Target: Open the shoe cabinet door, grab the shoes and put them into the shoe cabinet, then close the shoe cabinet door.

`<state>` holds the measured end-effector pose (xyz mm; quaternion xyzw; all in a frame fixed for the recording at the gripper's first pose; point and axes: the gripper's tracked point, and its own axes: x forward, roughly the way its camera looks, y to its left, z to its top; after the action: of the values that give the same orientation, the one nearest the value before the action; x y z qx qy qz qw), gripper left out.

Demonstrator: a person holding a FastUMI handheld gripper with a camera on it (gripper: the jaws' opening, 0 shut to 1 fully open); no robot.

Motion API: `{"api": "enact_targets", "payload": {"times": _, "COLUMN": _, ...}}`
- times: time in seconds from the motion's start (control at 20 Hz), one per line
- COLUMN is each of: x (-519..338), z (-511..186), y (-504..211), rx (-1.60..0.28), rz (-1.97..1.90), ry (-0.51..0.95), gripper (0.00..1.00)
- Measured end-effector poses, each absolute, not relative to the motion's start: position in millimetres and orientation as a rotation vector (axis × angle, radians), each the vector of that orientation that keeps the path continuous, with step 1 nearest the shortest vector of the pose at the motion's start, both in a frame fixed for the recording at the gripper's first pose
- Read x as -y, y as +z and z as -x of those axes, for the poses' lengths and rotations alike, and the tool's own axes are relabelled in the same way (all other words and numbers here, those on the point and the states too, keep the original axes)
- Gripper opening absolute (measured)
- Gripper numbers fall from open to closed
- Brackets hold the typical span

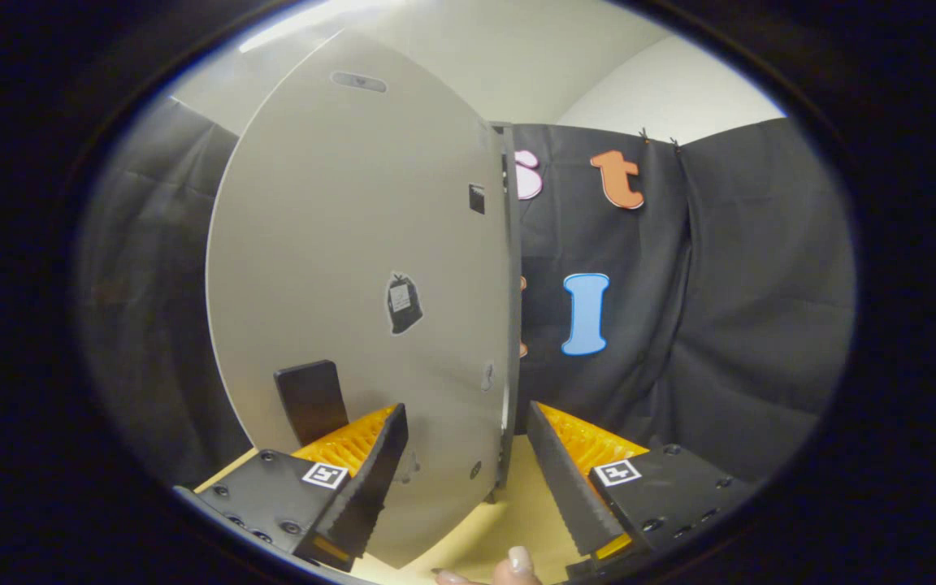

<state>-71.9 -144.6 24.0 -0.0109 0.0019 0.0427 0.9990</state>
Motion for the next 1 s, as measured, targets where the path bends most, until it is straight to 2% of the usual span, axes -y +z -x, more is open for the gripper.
{"api": "enact_targets", "payload": {"times": 0.5, "x": 21.9, "z": 12.2, "y": 15.2, "rx": 0.02, "rz": 0.033, "ry": 0.176, "gripper": 0.94}}
{"api": "enact_targets", "payload": {"times": 1.0, "x": -25.0, "z": -55.1, "y": 14.3, "rx": 0.012, "rz": 0.043, "ry": 0.161, "gripper": 0.94}}
